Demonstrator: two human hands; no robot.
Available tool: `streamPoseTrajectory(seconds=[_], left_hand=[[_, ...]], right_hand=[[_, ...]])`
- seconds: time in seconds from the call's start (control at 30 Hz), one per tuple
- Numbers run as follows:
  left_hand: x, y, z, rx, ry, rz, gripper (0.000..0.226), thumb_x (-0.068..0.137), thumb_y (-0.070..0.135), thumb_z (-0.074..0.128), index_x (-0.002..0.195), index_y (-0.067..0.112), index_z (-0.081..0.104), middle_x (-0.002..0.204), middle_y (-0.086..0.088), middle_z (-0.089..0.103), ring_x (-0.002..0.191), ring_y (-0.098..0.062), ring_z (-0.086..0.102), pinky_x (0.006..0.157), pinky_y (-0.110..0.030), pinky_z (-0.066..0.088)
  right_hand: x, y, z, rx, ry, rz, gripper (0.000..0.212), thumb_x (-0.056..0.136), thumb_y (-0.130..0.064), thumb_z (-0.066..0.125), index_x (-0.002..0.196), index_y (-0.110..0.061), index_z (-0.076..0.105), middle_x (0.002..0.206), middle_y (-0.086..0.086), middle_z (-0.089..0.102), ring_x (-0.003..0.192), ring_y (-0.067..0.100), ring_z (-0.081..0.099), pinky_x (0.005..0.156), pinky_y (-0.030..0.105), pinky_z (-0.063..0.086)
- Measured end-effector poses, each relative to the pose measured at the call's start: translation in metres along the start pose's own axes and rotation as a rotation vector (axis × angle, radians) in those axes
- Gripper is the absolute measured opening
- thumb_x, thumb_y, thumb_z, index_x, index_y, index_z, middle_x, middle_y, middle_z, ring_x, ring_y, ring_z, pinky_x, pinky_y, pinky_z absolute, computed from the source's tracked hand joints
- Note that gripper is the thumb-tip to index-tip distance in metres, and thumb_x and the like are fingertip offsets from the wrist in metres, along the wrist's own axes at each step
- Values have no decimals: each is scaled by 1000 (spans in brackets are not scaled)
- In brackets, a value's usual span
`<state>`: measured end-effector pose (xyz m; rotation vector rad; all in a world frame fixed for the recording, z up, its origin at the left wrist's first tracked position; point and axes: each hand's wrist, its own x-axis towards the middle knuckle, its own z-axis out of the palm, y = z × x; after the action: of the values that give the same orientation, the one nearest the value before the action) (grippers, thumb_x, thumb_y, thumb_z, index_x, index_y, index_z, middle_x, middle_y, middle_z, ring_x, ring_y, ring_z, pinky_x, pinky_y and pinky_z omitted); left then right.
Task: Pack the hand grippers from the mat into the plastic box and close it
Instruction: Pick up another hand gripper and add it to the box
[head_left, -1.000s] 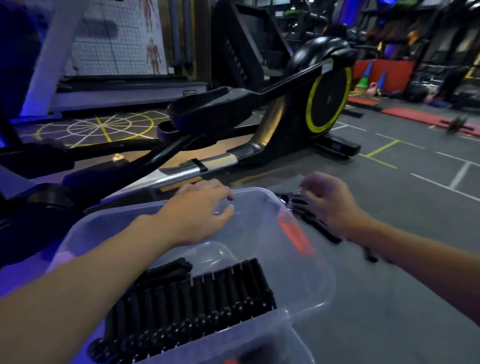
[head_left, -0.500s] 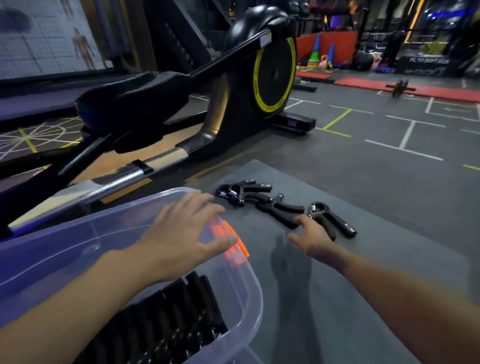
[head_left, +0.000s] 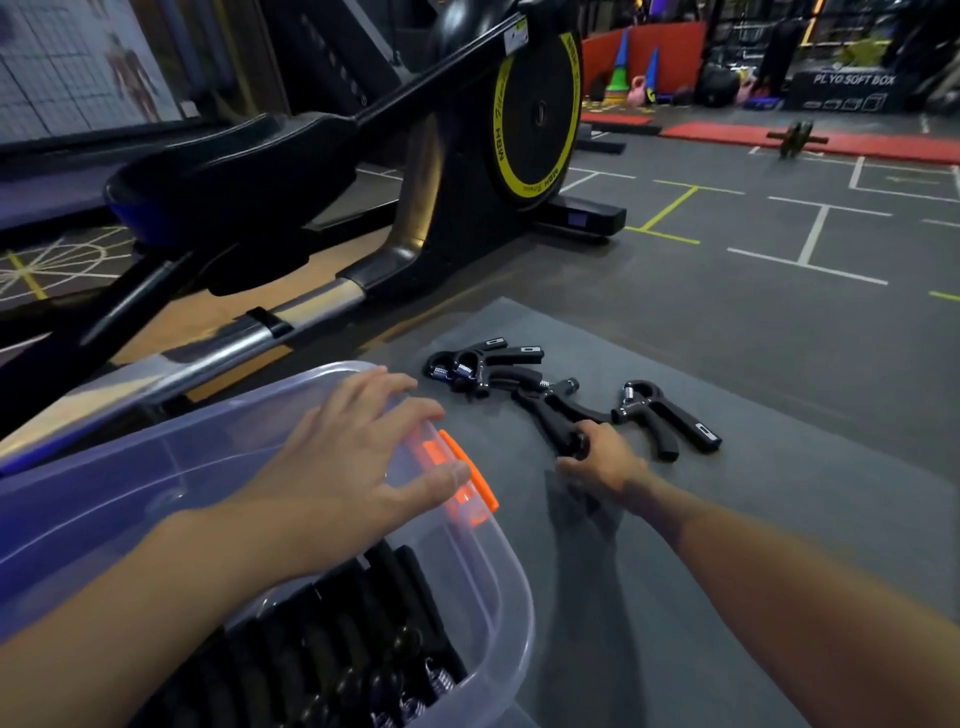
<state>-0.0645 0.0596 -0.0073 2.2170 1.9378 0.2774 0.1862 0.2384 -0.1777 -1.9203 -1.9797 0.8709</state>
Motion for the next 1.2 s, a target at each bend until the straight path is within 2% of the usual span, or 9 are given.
streamPoseTrajectory(seconds=[0.1,0.2,0.33,0.43,0.5,0.7,0.9,1.0,1.2], left_hand=[[-1,2,-2,-23,-3,-7,86,65,92,17,137,49,35,150,26,14,143,4,-4,114,-42,16],[-2,3,-2,-21,-16,-14,85,65,91,16,137,50,33,151,27,12,143,4,-4,116,-43,15],[-2,2,-3,-21,-24,-14,83,66,91,17,137,50,33,152,26,13,143,4,-4,116,-44,16],[-3,2,-3,-22,-23,-13,84,66,91,18,137,49,34,152,24,14,144,3,-2,116,-46,17],[-2,2,-3,-21,-20,-9,84,66,91,18,137,49,35,152,24,16,144,2,0,116,-46,18],[-3,4,-4,-10,-24,-12,86,65,91,16,138,49,34,154,22,15,145,0,1,114,-47,19],[-4,8,-13,15,-73,-8,69,82,80,33,140,45,35,156,19,16,147,-2,0,114,-44,17],[-7,9,-20,14,-54,17,59,89,70,34,141,42,37,154,19,22,145,-4,11,112,-40,20],[-25,-4,-43,-158,65,-8,46,93,60,41,132,38,46,138,18,44,128,-8,43,108,-38,36]], right_hand=[[-9,-7,6,-109,-5,-34,54,83,-44,58,135,-38,47,146,-6,39,132,29,38,103,58,31],[-9,-10,10,-178,-28,-63,40,95,-41,43,135,-42,50,152,-10,32,138,26,28,104,58,26],[-20,-6,14,-83,34,-59,23,93,-40,49,106,-39,67,130,-6,49,126,18,40,97,49,28],[-36,4,25,-14,158,-43,21,81,-41,68,81,-25,54,96,-5,55,103,19,50,84,39,27],[-42,8,30,35,212,-32,30,77,-38,72,84,-23,47,88,-6,55,92,18,49,81,36,29],[-46,1,19,207,267,-54,28,73,-23,76,93,-11,60,88,4,62,86,24,59,77,36,50],[-71,-23,-27,177,377,-145,25,75,-19,76,94,-3,68,83,7,65,79,22,59,72,31,47],[-85,-43,-55,174,400,-181,29,74,-22,77,97,-8,69,80,0,62,76,16,56,68,22,38],[-119,-110,-97,227,477,-344,22,70,-18,79,87,-18,65,74,-3,61,69,16,57,62,23,41]])
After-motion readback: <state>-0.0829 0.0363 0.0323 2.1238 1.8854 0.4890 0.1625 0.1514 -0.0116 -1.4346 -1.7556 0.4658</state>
